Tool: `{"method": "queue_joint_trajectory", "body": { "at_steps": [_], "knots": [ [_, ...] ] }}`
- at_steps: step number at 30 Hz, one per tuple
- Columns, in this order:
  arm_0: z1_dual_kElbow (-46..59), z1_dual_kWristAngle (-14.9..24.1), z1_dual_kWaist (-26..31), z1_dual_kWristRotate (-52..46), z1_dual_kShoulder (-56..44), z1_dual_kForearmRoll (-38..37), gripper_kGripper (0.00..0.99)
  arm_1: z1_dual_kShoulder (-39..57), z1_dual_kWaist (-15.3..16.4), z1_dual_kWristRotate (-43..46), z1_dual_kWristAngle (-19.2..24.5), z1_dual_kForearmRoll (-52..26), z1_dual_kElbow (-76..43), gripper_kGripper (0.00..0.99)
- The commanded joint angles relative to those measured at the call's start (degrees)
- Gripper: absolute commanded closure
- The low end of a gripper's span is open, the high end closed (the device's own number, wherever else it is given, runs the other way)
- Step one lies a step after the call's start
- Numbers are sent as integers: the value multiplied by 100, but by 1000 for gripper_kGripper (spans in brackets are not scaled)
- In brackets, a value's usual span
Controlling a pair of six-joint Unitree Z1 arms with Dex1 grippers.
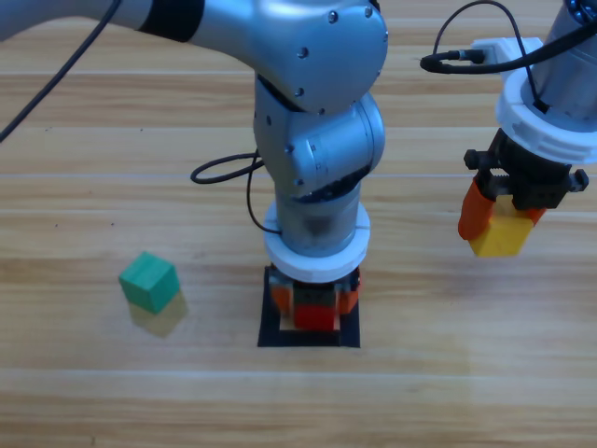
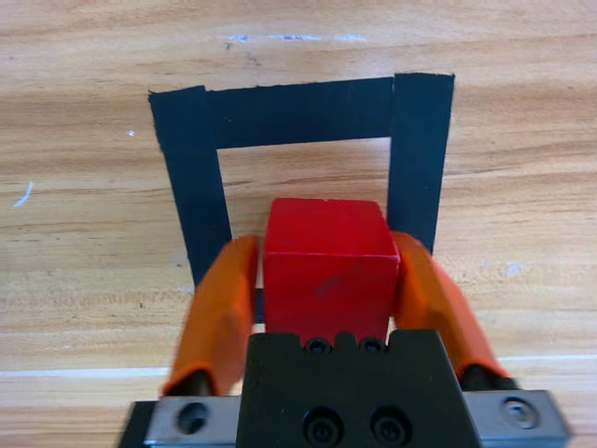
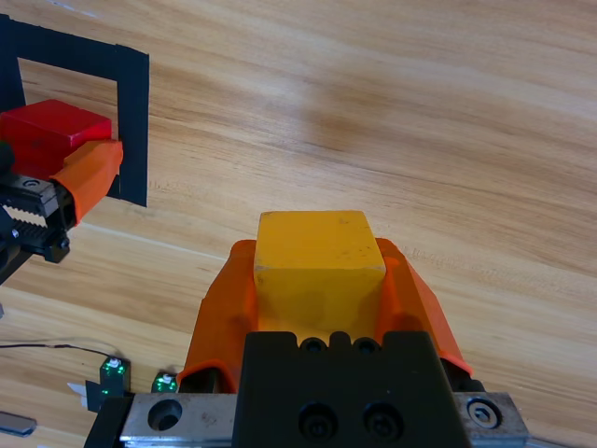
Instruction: Stack the blocks in the rectangular block: red at the bottom, yellow in the middle, green on top
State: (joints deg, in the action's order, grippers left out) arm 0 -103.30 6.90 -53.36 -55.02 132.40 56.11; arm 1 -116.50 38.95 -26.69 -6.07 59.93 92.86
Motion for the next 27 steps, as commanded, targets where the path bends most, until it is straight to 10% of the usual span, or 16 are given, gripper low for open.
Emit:
{"method": "queue_joint_trajectory", "body": {
  "at_steps": [1,20,27],
  "knots": [
    [143,75,-113,-88,49,-74,0,5,-46,-20,62,-183,21,990],
    [1207,374,932,484,-3625,278,0,-1182,930,-934,748,1654,2377,990],
    [2367,189,1442,1653,-3458,-214,0,-2175,1237,-1628,625,2339,3809,990]
  ]
}}
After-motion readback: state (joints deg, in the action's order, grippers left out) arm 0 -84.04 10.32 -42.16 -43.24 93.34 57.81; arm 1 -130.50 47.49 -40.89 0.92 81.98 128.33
